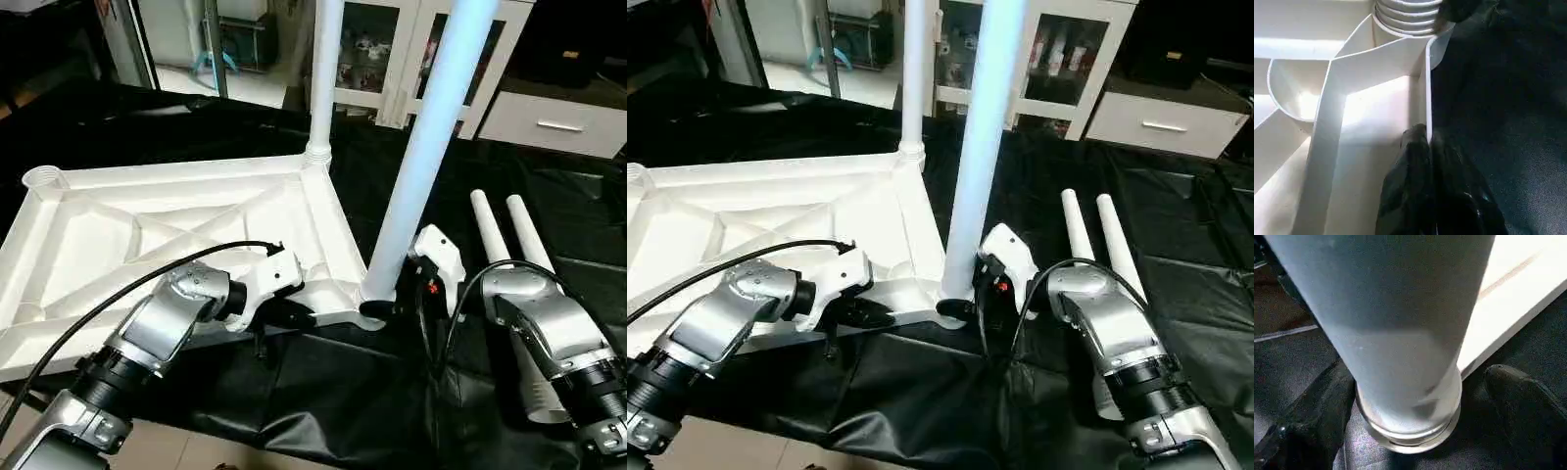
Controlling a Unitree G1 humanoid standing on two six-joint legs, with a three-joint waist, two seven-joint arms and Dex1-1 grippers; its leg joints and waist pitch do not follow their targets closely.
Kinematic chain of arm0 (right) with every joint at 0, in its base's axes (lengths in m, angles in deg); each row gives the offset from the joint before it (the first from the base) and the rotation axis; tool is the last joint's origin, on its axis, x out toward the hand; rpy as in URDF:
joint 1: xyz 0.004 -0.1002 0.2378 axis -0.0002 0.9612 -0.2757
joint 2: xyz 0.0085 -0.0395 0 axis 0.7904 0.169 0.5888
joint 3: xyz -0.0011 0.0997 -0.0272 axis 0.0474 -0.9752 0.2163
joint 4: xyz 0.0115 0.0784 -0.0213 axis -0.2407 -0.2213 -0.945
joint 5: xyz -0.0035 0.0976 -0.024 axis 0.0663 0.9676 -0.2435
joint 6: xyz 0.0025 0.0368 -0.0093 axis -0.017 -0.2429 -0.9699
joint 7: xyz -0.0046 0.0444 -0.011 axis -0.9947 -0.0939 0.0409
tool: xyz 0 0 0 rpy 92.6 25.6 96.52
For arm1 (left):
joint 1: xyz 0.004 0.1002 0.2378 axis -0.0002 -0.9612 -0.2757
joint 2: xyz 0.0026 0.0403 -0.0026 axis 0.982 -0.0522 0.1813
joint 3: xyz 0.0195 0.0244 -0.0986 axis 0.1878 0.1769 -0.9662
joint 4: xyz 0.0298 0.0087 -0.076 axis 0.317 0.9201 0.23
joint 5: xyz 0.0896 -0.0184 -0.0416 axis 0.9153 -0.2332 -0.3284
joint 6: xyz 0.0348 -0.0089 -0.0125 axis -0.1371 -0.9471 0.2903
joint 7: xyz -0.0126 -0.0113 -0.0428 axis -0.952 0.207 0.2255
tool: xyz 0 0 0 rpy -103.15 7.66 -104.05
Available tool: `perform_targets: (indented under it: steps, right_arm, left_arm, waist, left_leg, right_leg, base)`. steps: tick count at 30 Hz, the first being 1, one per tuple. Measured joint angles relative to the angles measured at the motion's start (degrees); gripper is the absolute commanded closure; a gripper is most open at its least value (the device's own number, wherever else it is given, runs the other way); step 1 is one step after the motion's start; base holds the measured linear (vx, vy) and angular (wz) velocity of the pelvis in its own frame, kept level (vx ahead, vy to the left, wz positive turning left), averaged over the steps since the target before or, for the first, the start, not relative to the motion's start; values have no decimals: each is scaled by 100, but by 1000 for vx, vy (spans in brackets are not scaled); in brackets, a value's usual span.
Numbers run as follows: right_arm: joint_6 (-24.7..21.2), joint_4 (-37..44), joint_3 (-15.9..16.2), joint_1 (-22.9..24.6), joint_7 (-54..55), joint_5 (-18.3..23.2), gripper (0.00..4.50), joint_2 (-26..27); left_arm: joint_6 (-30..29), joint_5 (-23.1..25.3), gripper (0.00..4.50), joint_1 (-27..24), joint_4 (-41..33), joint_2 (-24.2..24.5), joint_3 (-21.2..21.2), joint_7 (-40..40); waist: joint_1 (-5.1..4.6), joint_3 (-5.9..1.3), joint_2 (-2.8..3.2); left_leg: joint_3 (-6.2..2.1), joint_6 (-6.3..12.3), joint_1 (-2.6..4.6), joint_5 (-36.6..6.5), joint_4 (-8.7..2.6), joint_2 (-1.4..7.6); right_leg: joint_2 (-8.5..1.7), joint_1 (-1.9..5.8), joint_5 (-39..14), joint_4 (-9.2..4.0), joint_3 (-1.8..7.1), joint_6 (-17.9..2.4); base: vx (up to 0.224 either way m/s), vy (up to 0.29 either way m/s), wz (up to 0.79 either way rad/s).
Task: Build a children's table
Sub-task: Rotate leg to tighten
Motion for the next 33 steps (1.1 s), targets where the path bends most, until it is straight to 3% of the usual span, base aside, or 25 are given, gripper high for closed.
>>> perform_targets:
  steps: [9,21,33]
  right_arm:
    - [-13,-1,59,0,-33,-17,60,15]
    - [-15,-3,62,1,-116,-13,167,87]
    - [15,-23,51,19,-81,-25,178,156]
  left_arm:
    - [-34,-10,450,-2,-15,43,-1,38]
    - [-83,-10,450,-2,-41,73,-5,36]
    - [-179,-10,450,-16,-103,90,8,36]
  waist:
    - [-5,0,0]
    - [-21,0,0]
    - [-29,0,0]
  left_leg:
    - [0,0,3,0,0,0]
    - [0,-1,10,1,3,0]
    - [0,-3,14,2,3,0]
  right_leg:
    - [0,1,0,4,2,0]
    - [1,-1,0,20,3,0]
    - [4,0,0,21,4,0]
  base:
    - [0,0,0]
    - [0,0,0]
    - [0,0,0]
